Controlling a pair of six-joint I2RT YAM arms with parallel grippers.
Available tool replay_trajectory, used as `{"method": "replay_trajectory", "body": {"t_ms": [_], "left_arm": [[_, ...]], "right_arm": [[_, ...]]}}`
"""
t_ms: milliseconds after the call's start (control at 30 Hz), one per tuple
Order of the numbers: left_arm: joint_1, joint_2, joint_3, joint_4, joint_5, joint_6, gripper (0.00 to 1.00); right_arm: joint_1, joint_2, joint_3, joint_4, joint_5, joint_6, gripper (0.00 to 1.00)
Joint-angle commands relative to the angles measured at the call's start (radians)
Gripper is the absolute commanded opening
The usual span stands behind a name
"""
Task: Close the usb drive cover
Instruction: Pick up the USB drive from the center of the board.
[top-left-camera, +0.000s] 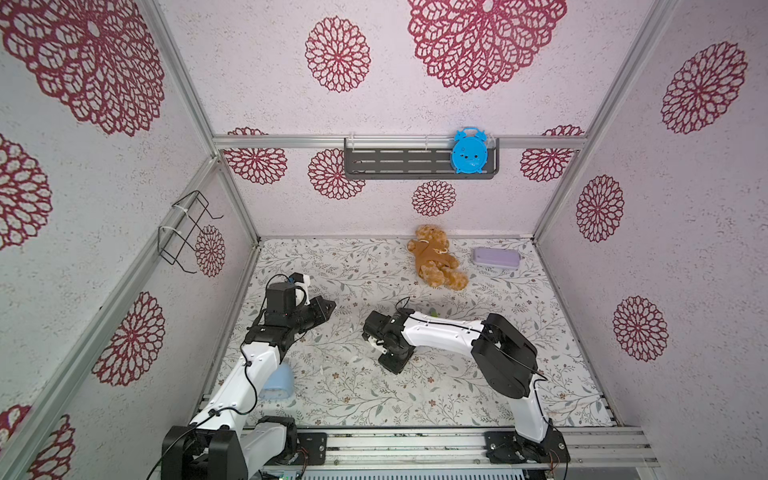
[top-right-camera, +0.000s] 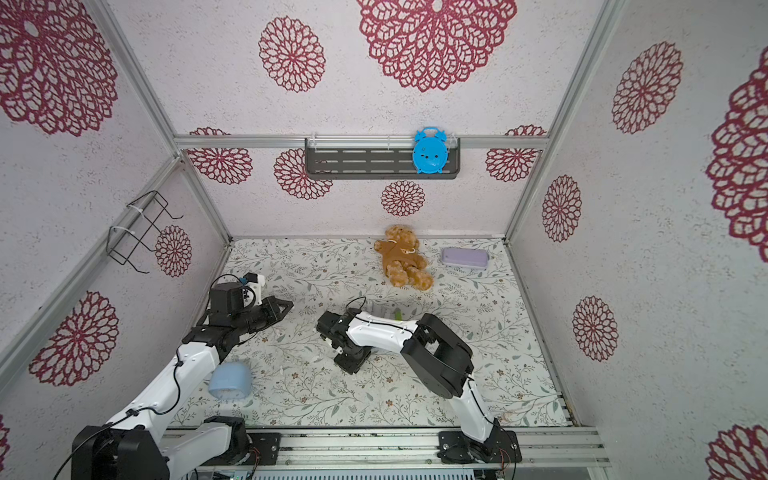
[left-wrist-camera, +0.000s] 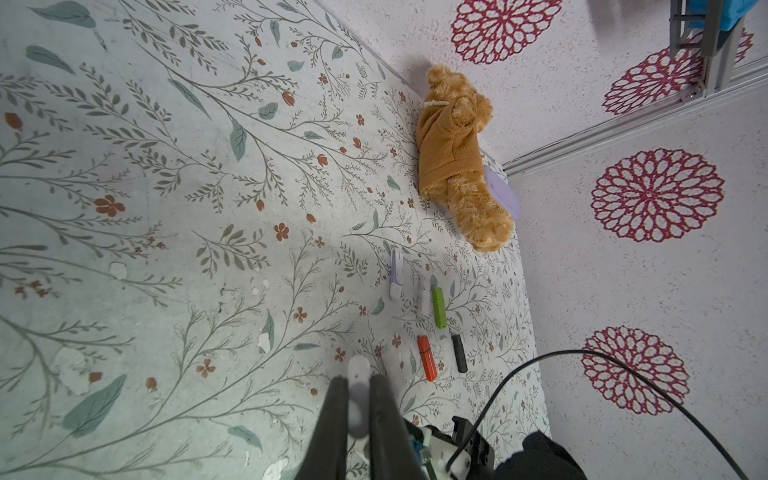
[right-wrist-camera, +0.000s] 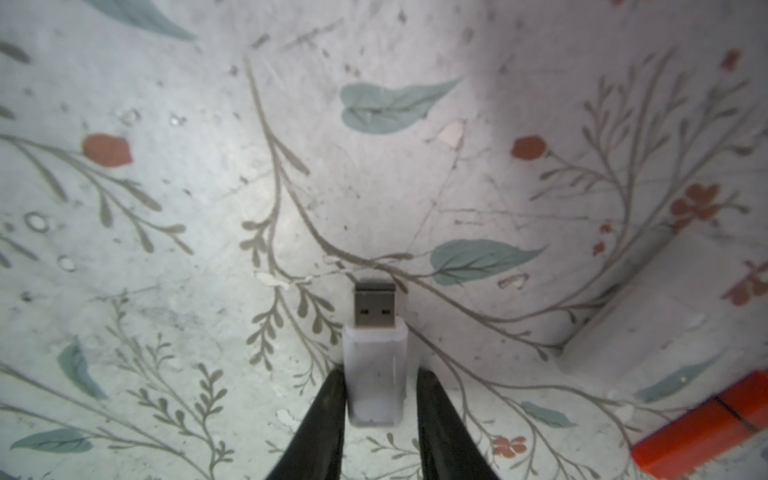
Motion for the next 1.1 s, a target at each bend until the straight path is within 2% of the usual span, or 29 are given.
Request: {"method": "replay_trajectory", "body": {"t_ms": [0, 233, 533, 600, 700, 833, 967, 1067], "left_arm": [[0.012, 0.007, -0.013, 0.029, 0.008, 0.012, 0.10], [0.014, 0.015, -0.008, 0.029, 0.025, 0.011, 0.10], [0.014, 0.022, 0.000, 0.023, 0.041, 0.008, 0.10], [0.014, 0.026, 0.003, 0.023, 0.050, 0.008, 0.11], [0.012, 0.044, 0.011, 0.026, 0.092, 0.017, 0.11], [-0.002, 0.099, 0.031, 0.053, 0.212, 0.030, 0.11], [-0.057, 0.188, 0.089, 0.049, 0.376, 0.086, 0.11], [-0.114, 0.269, 0.165, -0.040, 0.464, 0.169, 0.10]], "right_arm": [[0.002, 0.057, -0.013, 0.011, -0.001, 0.019, 0.33], [0.001, 0.075, 0.010, 0.039, -0.031, 0.024, 0.34], [-0.006, 0.081, 0.019, 0.055, -0.016, 0.032, 0.20], [-0.005, 0.057, 0.012, 0.069, -0.011, 0.029, 0.19], [-0.006, -0.014, -0.012, 0.098, 0.021, 0.020, 0.18], [-0.005, -0.215, -0.121, 0.211, 0.057, -0.011, 0.18], [-0.012, -0.393, -0.242, 0.311, 0.114, -0.056, 0.18], [-0.014, -0.488, -0.293, 0.344, 0.104, -0.103, 0.18]]}}
